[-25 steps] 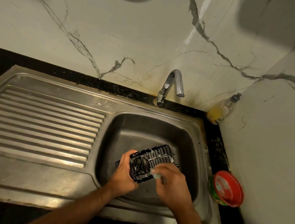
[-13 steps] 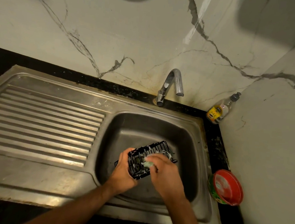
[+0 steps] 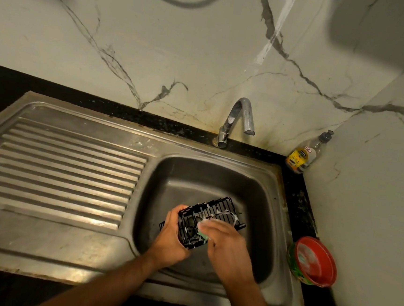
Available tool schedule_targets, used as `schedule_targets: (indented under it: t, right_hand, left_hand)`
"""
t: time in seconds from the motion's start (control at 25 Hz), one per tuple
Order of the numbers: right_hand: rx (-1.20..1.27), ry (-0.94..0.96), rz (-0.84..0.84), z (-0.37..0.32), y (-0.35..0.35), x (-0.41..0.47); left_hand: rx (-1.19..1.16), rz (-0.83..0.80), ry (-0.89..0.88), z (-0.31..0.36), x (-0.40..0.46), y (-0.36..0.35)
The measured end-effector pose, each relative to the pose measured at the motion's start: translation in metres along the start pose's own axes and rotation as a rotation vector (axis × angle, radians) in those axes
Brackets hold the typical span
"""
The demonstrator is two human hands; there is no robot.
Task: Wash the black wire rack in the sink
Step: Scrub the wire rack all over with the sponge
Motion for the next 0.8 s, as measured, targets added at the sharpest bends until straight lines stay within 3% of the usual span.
schedule_targets:
  t: [0.2, 0.4, 0.6, 0.8]
  right_hand:
    - [-0.091, 0.070, -0.071, 0.029, 0.020, -0.007]
    - [-0.186, -0.305, -0.017, 0.039, 0.024, -0.010]
    - [-0.012, -0.092, -0.142, 0.005, 0.021, -0.015]
    - [-0.173, -0.315, -0.073, 0.055, 0.030, 0.004]
  left_hand:
    - [-0.036, -0.013, 0.012, -0.002, 0.000, -0.001]
    - [-0.056, -0.025, 0.005, -0.001, 0.000, -0.002]
    - [-0.077, 0.008, -0.007, -0.004, 0.002, -0.003]
    - [-0.079, 0.023, 0.015, -0.007, 0.002, -0.001]
Point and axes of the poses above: each hand's wrist, its own x-axis towards the middle knuckle, its own y-axis out of the back of the hand, z = x × y, the point moved 2 cm from there along x, towards the middle knuckle, and after that the axes turned 14 degrees about z, right-handed, at the moved point
